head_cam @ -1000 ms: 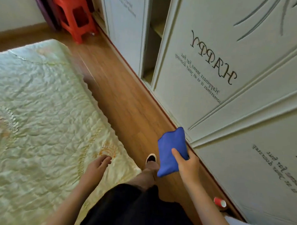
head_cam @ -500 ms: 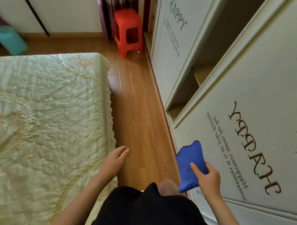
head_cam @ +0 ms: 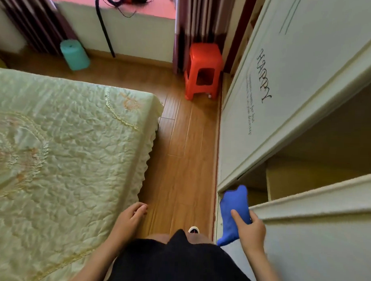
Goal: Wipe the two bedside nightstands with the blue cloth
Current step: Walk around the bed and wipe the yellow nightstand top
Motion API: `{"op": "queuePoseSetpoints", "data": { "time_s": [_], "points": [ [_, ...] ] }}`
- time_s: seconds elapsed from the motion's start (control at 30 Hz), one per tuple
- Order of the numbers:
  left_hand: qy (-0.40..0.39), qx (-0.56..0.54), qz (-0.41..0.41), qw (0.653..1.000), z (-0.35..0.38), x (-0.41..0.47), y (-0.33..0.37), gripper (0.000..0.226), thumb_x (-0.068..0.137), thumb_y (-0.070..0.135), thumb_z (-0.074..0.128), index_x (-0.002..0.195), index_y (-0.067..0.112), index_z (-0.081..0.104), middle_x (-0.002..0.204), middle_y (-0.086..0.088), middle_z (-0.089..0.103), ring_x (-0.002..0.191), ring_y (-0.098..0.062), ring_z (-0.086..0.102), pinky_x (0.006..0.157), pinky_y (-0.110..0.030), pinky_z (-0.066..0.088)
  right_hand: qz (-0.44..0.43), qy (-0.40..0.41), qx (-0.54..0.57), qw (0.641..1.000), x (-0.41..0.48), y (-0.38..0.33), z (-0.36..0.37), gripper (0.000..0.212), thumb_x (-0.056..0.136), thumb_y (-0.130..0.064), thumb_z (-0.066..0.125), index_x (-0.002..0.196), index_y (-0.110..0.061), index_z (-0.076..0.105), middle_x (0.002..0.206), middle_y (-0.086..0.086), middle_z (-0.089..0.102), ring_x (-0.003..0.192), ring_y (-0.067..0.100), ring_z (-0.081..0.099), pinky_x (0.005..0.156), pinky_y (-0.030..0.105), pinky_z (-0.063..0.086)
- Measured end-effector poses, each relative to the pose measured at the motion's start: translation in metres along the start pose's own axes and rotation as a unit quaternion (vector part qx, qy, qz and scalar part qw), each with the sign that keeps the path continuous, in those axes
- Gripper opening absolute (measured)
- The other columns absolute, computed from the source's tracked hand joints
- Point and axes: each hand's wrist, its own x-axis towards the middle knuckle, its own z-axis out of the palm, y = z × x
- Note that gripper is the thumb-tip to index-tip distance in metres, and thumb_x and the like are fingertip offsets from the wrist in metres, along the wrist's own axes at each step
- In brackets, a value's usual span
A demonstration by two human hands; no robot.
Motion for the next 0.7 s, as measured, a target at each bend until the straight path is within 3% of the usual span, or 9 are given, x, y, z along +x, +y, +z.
{"op": "queuePoseSetpoints", "data": {
  "time_s": [0.1,0.23,0.33,0.47,0.6,0.7],
  "points": [
    [0.054,-0.031,-0.047,0.997,-0.002,0.033,0.026,0.025,0.097,0.031,0.048,0.084,0.029,0.07,0.084,-0.001,0.072,0.086,-0.02,0.066,0.081,-0.042,0.052,-0.032,-0.059,0.01,0.998,0.068,-0.051,0.024,0.025,0.081,-0.021,0.077,0.073,-0.003,0.061,0.069,0.013,0.066,0.065,0.027,0.059,0.056,0.031,0.042],
    [0.114,-0.057,-0.077,0.989,-0.012,0.087,0.049,0.025,0.098,0.019,0.049,0.084,0.02,0.069,0.085,-0.004,0.072,0.084,-0.022,0.066,0.081,-0.042,0.05,-0.063,-0.108,0.03,0.992,0.145,-0.115,0.061,0.025,0.081,-0.02,0.077,0.08,0.001,0.065,0.077,0.021,0.069,0.071,0.032,0.065,0.064,0.045,0.054],
    [0.134,-0.066,-0.096,0.984,-0.02,0.147,0.058,0.025,0.098,0.022,0.049,0.085,0.021,0.07,0.086,-0.003,0.072,0.085,-0.02,0.066,0.08,-0.04,0.05,-0.084,-0.137,0.022,0.987,0.204,-0.152,0.095,0.023,0.081,-0.022,0.077,0.076,-0.003,0.065,0.073,0.014,0.069,0.066,0.024,0.064,0.059,0.036,0.05],
    [0.118,-0.075,-0.102,0.985,-0.035,0.251,0.089,0.022,0.098,0.026,0.05,0.089,0.024,0.07,0.09,-0.002,0.073,0.09,-0.023,0.067,0.081,-0.04,0.051,-0.087,-0.13,0.017,0.987,0.28,-0.2,0.136,0.032,0.08,-0.016,0.077,0.065,0.001,0.054,0.056,0.004,0.053,0.05,0.008,0.045,0.047,0.018,0.037],
    [0.074,-0.051,-0.057,0.994,-0.06,0.355,0.166,0.024,0.098,0.024,0.048,0.085,0.026,0.068,0.089,0.0,0.072,0.088,-0.021,0.066,0.083,-0.039,0.05,-0.08,-0.096,0.004,0.992,0.348,-0.252,0.159,0.033,0.08,-0.014,0.076,0.064,0.003,0.053,0.056,0.005,0.052,0.05,0.01,0.045,0.044,0.013,0.034],
    [0.046,-0.032,-0.012,0.998,-0.08,0.426,0.236,0.022,0.098,0.028,0.048,0.089,0.026,0.068,0.091,-0.001,0.072,0.086,-0.02,0.066,0.08,-0.04,0.052,-0.087,-0.062,-0.009,0.994,0.399,-0.294,0.171,0.034,0.08,-0.014,0.077,0.067,0.008,0.055,0.059,0.017,0.055,0.054,0.018,0.046,0.044,0.016,0.035]
  ]
}}
